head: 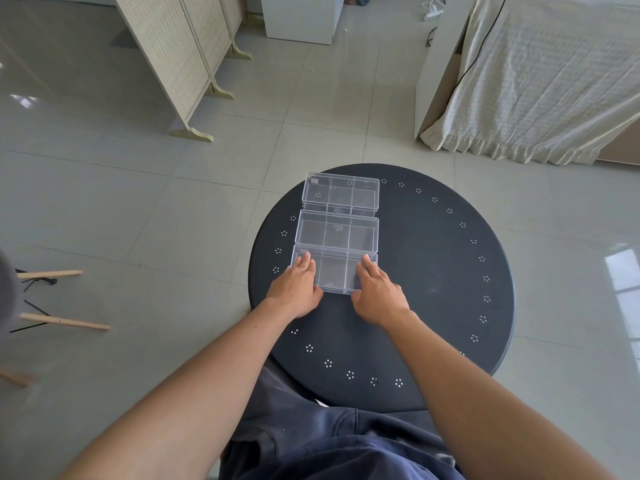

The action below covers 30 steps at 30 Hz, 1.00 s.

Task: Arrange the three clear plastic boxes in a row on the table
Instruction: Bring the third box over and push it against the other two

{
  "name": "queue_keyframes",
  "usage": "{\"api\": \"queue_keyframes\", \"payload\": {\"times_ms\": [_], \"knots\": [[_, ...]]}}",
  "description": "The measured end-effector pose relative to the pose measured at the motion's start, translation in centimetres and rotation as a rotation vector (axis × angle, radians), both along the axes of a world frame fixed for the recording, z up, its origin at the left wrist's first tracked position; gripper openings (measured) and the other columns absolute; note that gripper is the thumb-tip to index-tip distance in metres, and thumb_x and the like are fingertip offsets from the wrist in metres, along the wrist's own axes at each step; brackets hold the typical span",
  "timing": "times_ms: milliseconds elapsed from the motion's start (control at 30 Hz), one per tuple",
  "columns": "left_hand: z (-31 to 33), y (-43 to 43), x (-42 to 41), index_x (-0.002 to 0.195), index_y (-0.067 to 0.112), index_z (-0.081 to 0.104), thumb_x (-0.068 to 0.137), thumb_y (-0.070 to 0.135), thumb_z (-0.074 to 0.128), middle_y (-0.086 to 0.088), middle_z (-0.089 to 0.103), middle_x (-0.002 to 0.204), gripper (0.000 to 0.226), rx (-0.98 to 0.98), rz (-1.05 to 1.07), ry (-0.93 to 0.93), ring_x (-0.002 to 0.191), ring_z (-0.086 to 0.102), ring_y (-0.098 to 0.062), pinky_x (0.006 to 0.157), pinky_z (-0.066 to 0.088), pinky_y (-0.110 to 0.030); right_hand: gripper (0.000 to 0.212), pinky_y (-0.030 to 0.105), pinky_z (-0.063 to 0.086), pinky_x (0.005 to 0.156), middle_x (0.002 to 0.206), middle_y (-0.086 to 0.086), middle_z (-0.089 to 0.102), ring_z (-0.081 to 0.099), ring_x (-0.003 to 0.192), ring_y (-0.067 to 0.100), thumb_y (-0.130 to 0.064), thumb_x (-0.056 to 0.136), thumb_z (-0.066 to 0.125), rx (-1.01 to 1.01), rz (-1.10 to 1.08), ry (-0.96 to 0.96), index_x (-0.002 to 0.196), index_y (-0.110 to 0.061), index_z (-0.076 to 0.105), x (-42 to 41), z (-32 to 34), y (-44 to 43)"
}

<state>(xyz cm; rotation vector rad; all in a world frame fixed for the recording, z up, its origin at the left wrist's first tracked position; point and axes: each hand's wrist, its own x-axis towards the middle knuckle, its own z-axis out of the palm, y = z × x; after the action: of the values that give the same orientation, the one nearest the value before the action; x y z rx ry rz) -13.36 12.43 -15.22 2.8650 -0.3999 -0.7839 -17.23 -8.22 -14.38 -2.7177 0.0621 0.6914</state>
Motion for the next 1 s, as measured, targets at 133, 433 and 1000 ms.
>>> {"api": "queue_keyframes", "payload": {"times_ms": [133, 433, 1000], "knots": [[0.4, -0.1, 0.3, 0.172, 0.011, 0.016, 0.111, 0.037, 0.047, -0.003, 0.0, 0.183, 0.073, 0.005, 0.0, -0.002, 0.165, 0.025, -0.031, 0.118, 0.048, -0.048, 0.066, 0.057, 0.038, 0.121, 0.183, -0.004, 0.003, 0.018, 0.167, 0.021, -0.028, 0.107, 0.049, 0.0, -0.001, 0.005, 0.168, -0.014, 0.025, 0.4, 0.0, 0.0], [1.0, -0.3, 1.6, 0.173, 0.012, 0.016, 0.112, 0.036, 0.046, -0.001, -0.002, 0.183, 0.072, 0.012, 0.0, -0.002, 0.166, 0.022, -0.026, 0.116, 0.051, -0.048, 0.068, 0.058, 0.039, 0.12, 0.183, -0.007, 0.0, 0.015, 0.167, 0.02, -0.029, 0.108, 0.048, -0.009, -0.008, 0.025, 0.169, -0.015, 0.022, 1.7, 0.1, 0.0], [0.4, 0.1, 2.7, 0.173, 0.013, 0.014, 0.111, 0.037, 0.045, 0.0, -0.003, 0.183, 0.073, 0.006, -0.013, -0.009, 0.167, 0.02, -0.023, 0.114, 0.053, -0.05, 0.074, 0.061, 0.039, 0.121, 0.184, -0.005, -0.002, 0.013, 0.168, 0.02, -0.031, 0.108, 0.049, -0.014, -0.009, 0.031, 0.172, -0.014, 0.015, 2.8, -0.2, 0.0]]}}
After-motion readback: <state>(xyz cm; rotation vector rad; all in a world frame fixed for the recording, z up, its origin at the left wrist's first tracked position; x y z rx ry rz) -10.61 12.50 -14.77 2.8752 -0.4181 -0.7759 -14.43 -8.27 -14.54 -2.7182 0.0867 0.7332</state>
